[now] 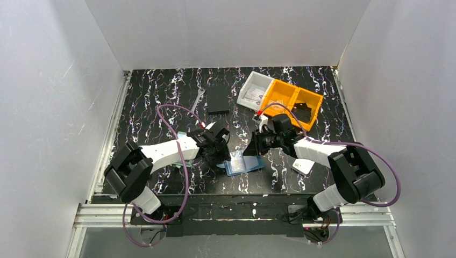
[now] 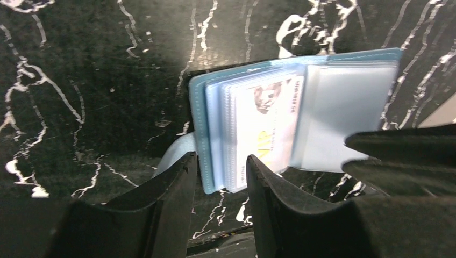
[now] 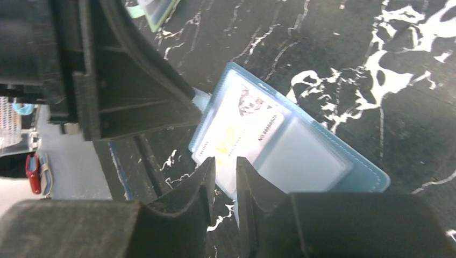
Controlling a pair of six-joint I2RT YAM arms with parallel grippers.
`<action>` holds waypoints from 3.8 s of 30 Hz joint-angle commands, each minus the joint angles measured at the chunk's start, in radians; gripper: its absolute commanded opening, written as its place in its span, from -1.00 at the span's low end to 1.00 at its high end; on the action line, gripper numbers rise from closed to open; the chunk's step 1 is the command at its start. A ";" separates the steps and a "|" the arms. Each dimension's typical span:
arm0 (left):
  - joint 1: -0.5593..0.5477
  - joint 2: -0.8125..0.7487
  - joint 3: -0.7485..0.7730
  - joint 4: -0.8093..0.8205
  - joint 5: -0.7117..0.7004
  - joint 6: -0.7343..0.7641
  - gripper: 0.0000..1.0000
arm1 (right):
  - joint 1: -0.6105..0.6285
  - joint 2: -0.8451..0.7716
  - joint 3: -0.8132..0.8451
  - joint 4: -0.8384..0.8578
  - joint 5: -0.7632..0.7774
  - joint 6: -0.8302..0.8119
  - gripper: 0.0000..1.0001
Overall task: Take the credit cards out of the card holder
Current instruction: Remove the credit card from the card holder.
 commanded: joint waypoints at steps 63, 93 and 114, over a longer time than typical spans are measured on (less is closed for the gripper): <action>-0.011 0.039 -0.040 0.142 0.129 -0.013 -0.40 | 0.016 0.051 0.007 0.000 0.067 -0.016 -0.58; -0.010 0.019 -0.081 0.198 0.140 -0.044 -0.42 | 0.026 0.115 0.028 -0.021 0.096 -0.020 -0.55; -0.011 0.019 -0.074 0.217 0.154 -0.043 -0.42 | 0.026 0.122 0.030 -0.024 0.099 -0.020 -0.51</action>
